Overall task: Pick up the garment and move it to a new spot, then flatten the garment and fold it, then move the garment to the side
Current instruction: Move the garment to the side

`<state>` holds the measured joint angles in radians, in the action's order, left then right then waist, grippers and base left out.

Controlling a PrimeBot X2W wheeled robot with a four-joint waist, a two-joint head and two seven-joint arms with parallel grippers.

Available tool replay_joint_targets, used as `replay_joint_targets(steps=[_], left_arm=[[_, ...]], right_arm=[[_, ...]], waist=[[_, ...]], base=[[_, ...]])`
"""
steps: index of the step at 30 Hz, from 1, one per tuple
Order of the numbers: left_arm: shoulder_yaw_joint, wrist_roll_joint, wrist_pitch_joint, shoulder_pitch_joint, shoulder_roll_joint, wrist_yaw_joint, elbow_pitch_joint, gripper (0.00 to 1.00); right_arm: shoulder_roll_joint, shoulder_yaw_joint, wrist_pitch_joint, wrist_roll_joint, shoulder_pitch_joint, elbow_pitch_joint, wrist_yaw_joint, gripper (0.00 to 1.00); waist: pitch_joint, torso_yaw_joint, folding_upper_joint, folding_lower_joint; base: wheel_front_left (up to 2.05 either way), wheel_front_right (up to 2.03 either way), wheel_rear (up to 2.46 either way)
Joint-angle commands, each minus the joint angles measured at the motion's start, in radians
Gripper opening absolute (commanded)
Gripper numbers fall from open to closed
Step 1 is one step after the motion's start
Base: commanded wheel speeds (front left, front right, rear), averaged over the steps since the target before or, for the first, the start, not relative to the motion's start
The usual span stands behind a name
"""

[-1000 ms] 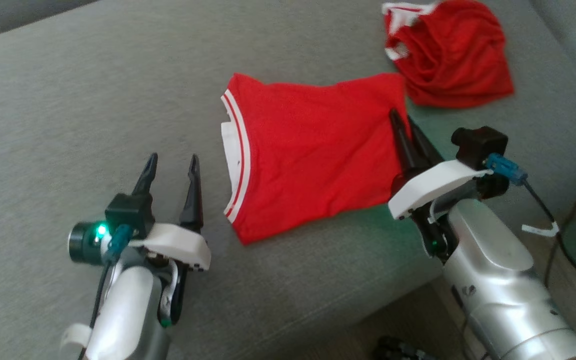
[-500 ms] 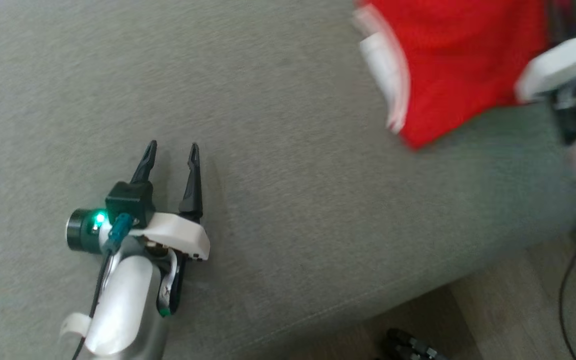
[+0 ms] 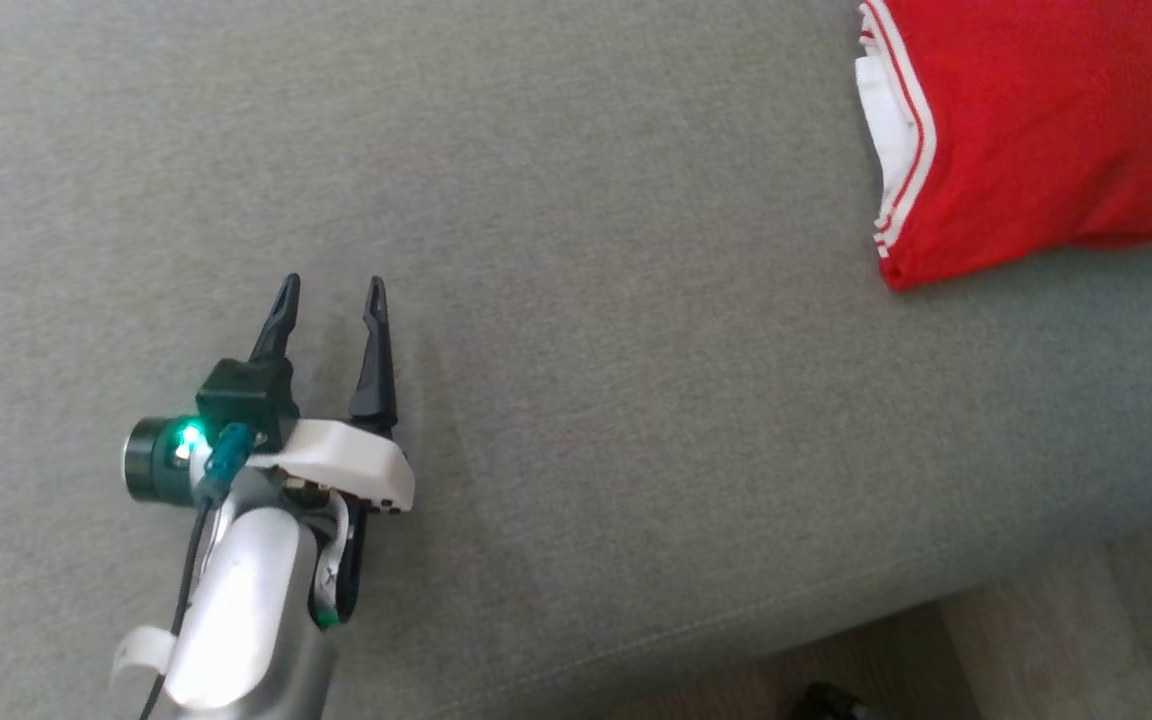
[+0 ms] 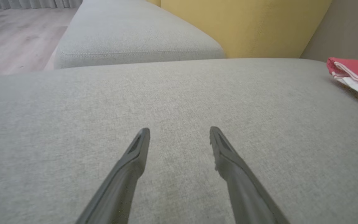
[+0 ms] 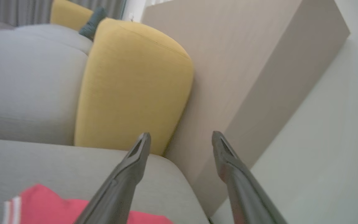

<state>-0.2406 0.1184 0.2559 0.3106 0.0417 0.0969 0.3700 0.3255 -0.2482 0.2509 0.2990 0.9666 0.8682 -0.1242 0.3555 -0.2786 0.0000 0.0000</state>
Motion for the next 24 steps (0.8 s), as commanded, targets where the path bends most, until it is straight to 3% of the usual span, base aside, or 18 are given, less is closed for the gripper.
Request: replay_joint_targets(steps=[1,7,11,17,24], left_arm=[[0.037,0.005,0.006,0.006,0.009,0.007,-0.038,1.0],[0.058,0.031,0.006,-0.015,0.009,0.034,-0.058,1.0],[0.071,0.053,0.006,-0.03,0.009,0.046,-0.067,1.0],[0.076,0.083,0.006,-0.071,0.009,0.044,-0.074,1.0],[0.1,0.09,0.006,-0.129,0.009,0.046,-0.067,1.0]], right_arm=[[-0.036,0.015,0.01,0.0,-0.011,-0.051,-0.007,1.0],[-0.192,0.078,0.011,-0.082,-0.127,-0.204,-0.007,1.0],[-0.245,0.141,0.011,-0.161,-0.235,-0.248,-0.007,1.0],[-0.272,0.18,0.011,-0.259,-0.39,-0.259,-0.007,1.0],[-0.275,0.257,0.011,-0.355,-0.519,-0.261,-0.007,1.0]], waist=[[-0.01,0.009,0.0,0.0],[-0.049,0.063,0.0,0.0],[-0.08,0.125,0.0,0.0],[-0.135,0.225,0.0,0.0],[-0.201,0.297,0.0,0.0]], base=[[0.0,0.0,0.0],[0.0,0.0,0.0],[0.0,0.0,0.0],[0.0,0.0,0.0],[0.0,0.0,0.0]])
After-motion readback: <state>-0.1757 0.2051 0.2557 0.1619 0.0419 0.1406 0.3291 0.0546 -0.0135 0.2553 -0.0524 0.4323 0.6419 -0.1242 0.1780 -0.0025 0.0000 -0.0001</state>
